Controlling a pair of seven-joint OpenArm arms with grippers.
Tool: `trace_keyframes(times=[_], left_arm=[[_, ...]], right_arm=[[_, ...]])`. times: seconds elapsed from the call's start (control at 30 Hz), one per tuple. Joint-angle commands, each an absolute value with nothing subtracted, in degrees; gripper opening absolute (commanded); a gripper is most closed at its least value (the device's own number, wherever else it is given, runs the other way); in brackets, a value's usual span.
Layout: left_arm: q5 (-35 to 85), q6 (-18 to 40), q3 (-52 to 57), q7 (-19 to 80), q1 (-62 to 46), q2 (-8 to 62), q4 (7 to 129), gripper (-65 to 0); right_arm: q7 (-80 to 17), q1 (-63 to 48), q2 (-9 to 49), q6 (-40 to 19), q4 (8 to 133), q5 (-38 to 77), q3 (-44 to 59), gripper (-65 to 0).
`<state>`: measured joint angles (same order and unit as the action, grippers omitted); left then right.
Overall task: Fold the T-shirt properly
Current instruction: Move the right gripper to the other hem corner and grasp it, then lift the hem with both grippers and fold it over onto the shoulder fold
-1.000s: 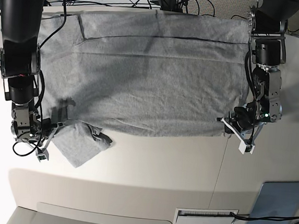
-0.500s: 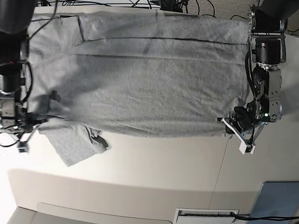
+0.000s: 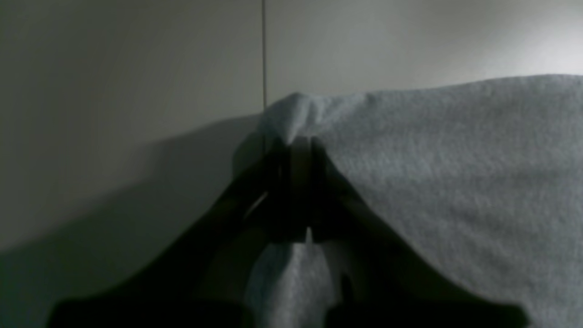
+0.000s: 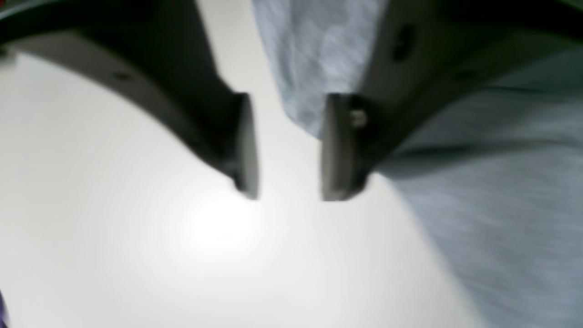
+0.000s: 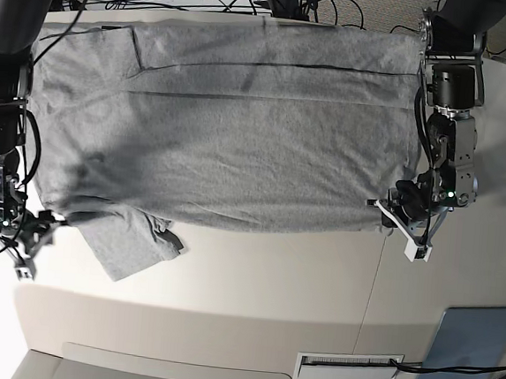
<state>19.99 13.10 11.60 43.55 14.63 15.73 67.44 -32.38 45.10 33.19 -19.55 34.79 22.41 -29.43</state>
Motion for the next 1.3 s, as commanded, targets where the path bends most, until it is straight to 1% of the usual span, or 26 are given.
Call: trace_keyframes(times=[0.0,0.1,0.2,0.3,0.43,0.53,0.57,0.7,0.77,0.83,0.93,1.0,1.17,1.27], left_arm=[[20.2,13.2,11.8,42.7,16.0,16.3,68.4,-65.0],[20.2,13.2,11.8,42.9,16.0,16.3,68.4,-65.0],[20.2,13.2,11.8,43.5,16.0,16.3,68.4,-65.0],[20.1,13.2,11.8,44.2,16.0,16.4,68.4,-65.0],[20.2,13.2,11.8,44.1,16.0,16.3,68.4,-65.0],[20.1,13.2,11.8,44.2,16.0,16.3,68.4,-65.0],[20.1,13.2,11.8,44.2,16.0,16.3,68.4,-65.0],[20.1,13.2,11.8,44.1,16.0,16.4,68.4,-65.0],[20.1,13.2,11.8,44.1,16.0,16.3,68.4,-65.0],[20.1,13.2,11.8,44.1,16.0,16.4,68.4,-65.0],[20.2,13.2,11.8,43.8,16.0,16.4,68.4,-65.0],[20.2,13.1,11.8,43.5,16.1,16.4,68.6,-65.0],[20.1,13.1,11.8,44.2,16.0,16.4,72.3,-65.0],[20.2,13.1,11.8,45.4,16.0,16.3,74.2,-65.0]], right_arm=[[-31.2,47.3,33.7,-20.3,35.5,21.3,-29.2,-38.4],[-30.4,47.1,31.3,-20.7,33.8,18.3,-29.2,-38.4],[-25.1,47.0,28.6,-20.5,28.6,14.0,-29.2,-38.4],[-19.9,47.0,26.7,-17.1,23.3,10.4,-29.2,-38.4],[-19.0,47.0,25.5,-16.7,19.4,10.0,-29.2,-38.4],[-20.1,47.0,25.4,-18.9,17.6,10.2,-29.2,-39.3],[-20.9,47.0,25.4,-19.3,17.2,10.3,-29.2,-41.6],[-24.1,47.0,25.4,-19.7,17.1,11.9,-29.2,-59.0],[-24.0,47.0,25.4,-19.7,17.1,12.5,-29.2,-65.0],[-23.7,47.0,25.4,-18.9,17.3,13.3,-29.1,-65.0],[-22.8,47.1,25.5,-15.2,17.7,15.5,-29.1,-65.0],[-23.8,47.0,25.9,-14.7,19.7,15.4,-29.1,-65.0],[-29.0,46.8,28.8,-14.3,29.1,16.9,-29.1,-65.0],[-31.7,44.4,32.2,-11.3,36.9,20.4,-29.1,-65.0]])
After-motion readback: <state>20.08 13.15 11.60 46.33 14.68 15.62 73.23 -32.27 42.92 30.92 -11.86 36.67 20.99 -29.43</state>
